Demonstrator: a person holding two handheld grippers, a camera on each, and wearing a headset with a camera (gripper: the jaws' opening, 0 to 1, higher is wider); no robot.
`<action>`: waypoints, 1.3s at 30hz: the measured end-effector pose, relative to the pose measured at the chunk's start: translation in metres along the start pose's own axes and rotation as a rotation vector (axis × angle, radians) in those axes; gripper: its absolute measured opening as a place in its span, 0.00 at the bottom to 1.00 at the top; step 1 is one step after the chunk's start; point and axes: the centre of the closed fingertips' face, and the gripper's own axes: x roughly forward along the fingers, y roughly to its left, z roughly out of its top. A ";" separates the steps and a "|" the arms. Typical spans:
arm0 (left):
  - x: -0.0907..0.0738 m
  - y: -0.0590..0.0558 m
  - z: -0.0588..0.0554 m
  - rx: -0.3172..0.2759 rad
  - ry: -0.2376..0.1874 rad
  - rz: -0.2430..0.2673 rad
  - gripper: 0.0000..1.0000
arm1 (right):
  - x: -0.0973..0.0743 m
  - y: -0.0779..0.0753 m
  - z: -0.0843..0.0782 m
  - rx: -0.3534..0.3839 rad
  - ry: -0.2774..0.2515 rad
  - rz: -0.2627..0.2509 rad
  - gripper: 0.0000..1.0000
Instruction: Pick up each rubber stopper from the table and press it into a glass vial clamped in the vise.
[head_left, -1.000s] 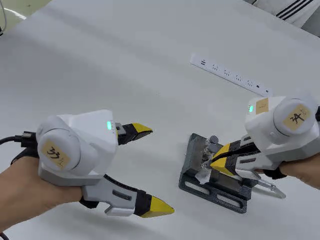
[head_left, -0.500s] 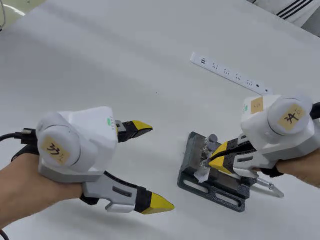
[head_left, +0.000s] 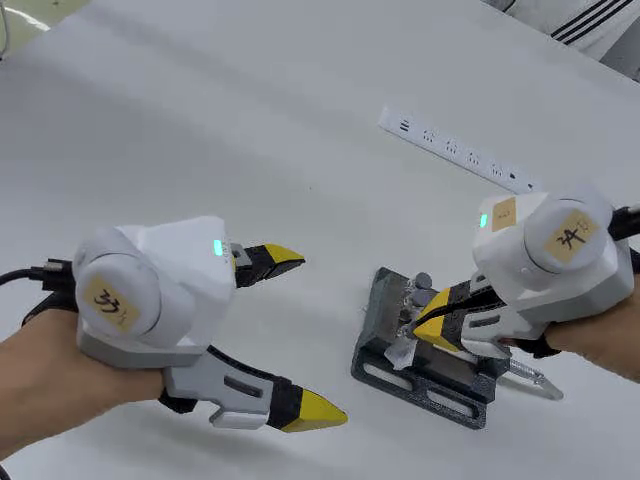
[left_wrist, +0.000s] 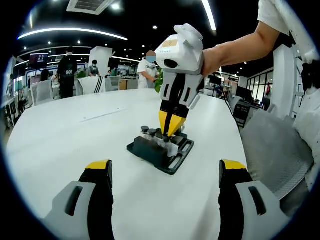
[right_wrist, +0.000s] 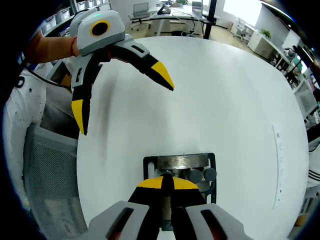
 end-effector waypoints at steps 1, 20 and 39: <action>0.000 0.000 0.001 -0.002 -0.002 0.000 0.87 | 0.000 0.000 0.000 0.005 -0.002 -0.001 0.00; 0.000 0.001 0.003 0.000 -0.005 0.002 0.86 | 0.002 0.001 0.000 -0.002 -0.003 -0.021 0.00; 0.001 -0.001 0.004 0.000 -0.005 0.000 0.85 | 0.001 0.001 0.001 0.018 -0.034 -0.049 0.00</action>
